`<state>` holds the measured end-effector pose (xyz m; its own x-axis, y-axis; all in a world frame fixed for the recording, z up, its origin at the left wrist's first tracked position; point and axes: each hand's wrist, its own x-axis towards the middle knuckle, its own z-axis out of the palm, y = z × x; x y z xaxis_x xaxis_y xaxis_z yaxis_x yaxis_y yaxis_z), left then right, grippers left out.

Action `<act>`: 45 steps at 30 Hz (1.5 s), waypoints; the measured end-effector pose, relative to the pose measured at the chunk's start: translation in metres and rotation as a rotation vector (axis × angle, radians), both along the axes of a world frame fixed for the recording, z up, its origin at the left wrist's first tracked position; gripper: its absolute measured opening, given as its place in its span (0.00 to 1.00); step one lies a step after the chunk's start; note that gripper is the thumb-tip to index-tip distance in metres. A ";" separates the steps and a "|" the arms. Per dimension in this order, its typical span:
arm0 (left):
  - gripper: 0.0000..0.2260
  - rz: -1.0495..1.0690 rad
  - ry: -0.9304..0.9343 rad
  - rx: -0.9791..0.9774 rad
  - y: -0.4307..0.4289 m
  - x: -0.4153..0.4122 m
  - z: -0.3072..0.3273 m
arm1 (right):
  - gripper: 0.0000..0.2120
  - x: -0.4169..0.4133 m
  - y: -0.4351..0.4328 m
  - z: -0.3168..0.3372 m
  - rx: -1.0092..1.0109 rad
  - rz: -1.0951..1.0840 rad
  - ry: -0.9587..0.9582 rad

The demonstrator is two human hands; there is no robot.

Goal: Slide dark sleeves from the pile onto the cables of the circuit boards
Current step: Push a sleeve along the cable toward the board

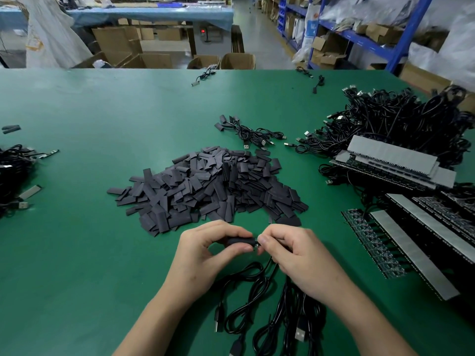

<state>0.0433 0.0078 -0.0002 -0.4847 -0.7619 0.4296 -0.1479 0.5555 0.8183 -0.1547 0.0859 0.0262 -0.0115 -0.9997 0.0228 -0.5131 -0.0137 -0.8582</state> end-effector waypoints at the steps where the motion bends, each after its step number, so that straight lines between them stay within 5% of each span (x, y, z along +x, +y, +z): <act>1: 0.07 0.001 0.013 0.007 0.000 0.000 0.001 | 0.12 0.000 0.000 0.000 -0.003 0.000 -0.002; 13: 0.08 0.004 -0.020 -0.047 0.004 -0.003 0.003 | 0.12 0.003 -0.001 -0.003 -0.067 -0.013 0.069; 28: 0.18 0.300 0.040 -0.174 0.005 -0.006 0.005 | 0.09 0.008 -0.003 -0.002 0.141 0.010 -0.475; 45: 0.21 0.286 -0.114 -0.185 0.005 -0.005 0.006 | 0.10 0.011 -0.006 -0.011 0.149 0.025 -0.400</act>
<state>0.0382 0.0127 0.0053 -0.3158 -0.7882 0.5283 -0.4031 0.6154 0.6773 -0.1441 0.0801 0.0156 0.0338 -0.9918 -0.1231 -0.1399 0.1172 -0.9832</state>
